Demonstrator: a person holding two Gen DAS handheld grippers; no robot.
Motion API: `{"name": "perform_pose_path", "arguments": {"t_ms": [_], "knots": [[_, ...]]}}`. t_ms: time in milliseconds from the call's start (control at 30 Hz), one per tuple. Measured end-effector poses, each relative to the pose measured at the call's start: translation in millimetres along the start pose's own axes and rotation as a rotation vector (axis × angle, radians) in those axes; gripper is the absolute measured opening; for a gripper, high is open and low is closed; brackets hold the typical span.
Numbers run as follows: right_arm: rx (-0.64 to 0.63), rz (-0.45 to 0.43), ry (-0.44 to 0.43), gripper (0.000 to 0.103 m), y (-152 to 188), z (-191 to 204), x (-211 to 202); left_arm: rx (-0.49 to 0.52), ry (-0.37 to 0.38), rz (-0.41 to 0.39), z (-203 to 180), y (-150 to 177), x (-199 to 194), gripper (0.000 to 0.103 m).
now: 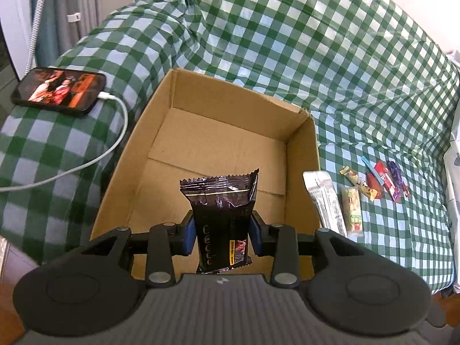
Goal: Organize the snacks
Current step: 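Lower both snacks into the box and open both tools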
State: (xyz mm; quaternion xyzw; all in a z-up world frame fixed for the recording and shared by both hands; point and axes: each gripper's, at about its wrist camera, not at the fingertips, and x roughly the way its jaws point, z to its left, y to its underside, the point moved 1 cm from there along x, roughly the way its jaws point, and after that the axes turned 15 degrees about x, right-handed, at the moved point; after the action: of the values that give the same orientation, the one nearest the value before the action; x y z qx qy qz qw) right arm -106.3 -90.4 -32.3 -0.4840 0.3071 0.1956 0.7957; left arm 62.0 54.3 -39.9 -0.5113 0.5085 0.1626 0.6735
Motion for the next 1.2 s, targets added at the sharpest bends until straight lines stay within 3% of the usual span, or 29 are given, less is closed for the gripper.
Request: {"name": "perform_pose_path", "arguments": {"t_ms": [267,733,767,800,833,900,967,1067,1200], "knots": [[0.017,0.034,-0.029,0.026,-18,3,38,0.017,0.003,0.043,0,-15,35,0.042],[0.044,0.116,-0.024,0.026,-15,0,76,0.035,0.01,0.122,-3,-24,84,0.042],[0.044,0.119,-0.023,0.026,-15,0,78,0.033,0.02,0.134,-4,-24,87,0.042],[0.044,0.12,-0.023,0.026,-15,1,80,0.03,0.031,0.146,-4,-23,90,0.052],[0.043,0.124,-0.026,0.03,-15,2,82,0.03,0.047,0.158,-4,-23,92,0.073],[0.041,0.119,-0.025,0.038,-16,5,85,0.032,0.042,0.144,-3,-22,89,0.096],[0.029,0.091,-0.035,0.071,-17,9,79,0.047,-0.021,0.096,-3,-19,78,0.099],[-0.021,0.056,-0.043,0.079,-15,16,66,0.091,-0.108,0.08,0,-13,68,0.1],[-0.004,0.076,-0.023,0.085,-13,12,58,0.059,-0.169,0.091,10,5,52,0.103]]}}
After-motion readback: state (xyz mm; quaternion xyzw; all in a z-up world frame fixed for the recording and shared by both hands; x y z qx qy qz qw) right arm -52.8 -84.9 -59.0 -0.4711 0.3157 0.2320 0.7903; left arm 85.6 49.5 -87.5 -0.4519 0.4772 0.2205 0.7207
